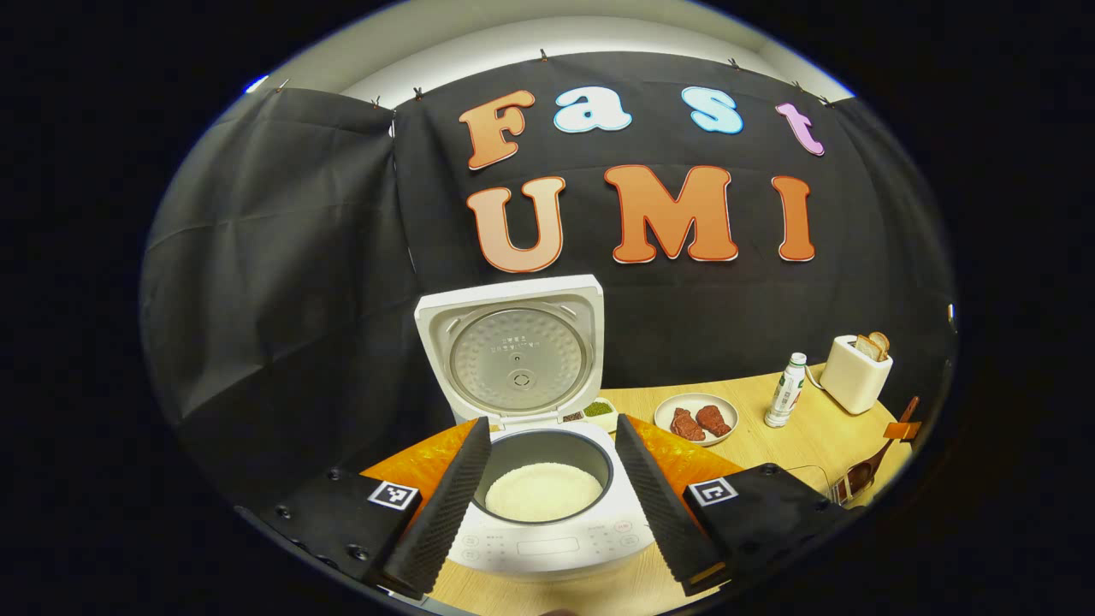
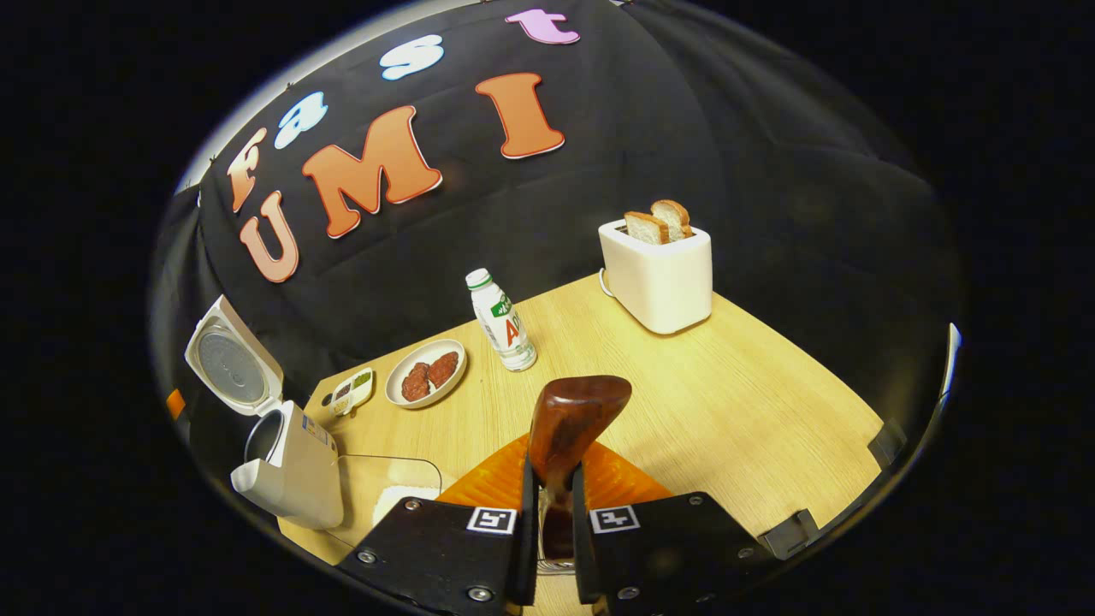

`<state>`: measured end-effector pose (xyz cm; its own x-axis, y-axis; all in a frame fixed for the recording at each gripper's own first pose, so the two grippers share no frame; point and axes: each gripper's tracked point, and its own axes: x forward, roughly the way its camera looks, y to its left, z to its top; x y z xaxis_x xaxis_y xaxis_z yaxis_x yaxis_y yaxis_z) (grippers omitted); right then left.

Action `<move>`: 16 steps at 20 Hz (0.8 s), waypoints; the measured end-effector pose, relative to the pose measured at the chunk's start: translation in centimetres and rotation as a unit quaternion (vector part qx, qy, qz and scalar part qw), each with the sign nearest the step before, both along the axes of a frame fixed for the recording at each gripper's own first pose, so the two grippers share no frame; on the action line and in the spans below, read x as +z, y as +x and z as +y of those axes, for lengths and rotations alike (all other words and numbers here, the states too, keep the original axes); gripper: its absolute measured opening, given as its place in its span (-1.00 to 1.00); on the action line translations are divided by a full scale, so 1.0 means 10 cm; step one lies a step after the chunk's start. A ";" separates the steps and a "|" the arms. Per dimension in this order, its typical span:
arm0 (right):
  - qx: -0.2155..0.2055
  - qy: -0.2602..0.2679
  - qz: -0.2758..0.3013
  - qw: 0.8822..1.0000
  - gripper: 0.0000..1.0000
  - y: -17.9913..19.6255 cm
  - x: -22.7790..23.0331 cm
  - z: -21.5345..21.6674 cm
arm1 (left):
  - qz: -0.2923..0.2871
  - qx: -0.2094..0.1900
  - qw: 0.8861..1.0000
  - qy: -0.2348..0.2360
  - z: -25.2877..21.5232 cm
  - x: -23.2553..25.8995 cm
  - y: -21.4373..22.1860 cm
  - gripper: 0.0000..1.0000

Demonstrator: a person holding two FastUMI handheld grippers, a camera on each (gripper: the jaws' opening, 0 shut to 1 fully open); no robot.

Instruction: Close the left gripper, press the button to open the rice cooker; take a wooden spoon from the chopstick holder with the right hand, scoop a spoonful of rice and pour it into the rice cooker, then put the wooden spoon back into the chopstick holder.

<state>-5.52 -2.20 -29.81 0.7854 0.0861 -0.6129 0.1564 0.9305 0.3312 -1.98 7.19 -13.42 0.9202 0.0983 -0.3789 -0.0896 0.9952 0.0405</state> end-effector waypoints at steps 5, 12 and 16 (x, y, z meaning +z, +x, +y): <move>-0.005 0.019 0.005 1.000 -0.60 -0.02 -0.11 0.04 | 0.000 0.000 1.000 0.006 -0.04 0.03 -0.01 0.89; -0.022 0.008 0.008 1.000 0.20 0.03 0.11 -0.18 | -0.009 -0.015 1.000 -0.017 -0.18 0.13 0.14 0.89; -0.028 -0.022 -0.020 0.999 0.66 0.10 0.50 -0.37 | 0.011 -0.025 0.995 -0.101 -0.22 0.26 0.43 0.97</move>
<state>-4.56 -5.93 -24.80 0.8118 0.0150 -0.5838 0.1967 0.9342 0.2975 2.32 5.02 -10.84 0.9136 -0.0271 -0.4057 -0.0413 0.9864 -0.1589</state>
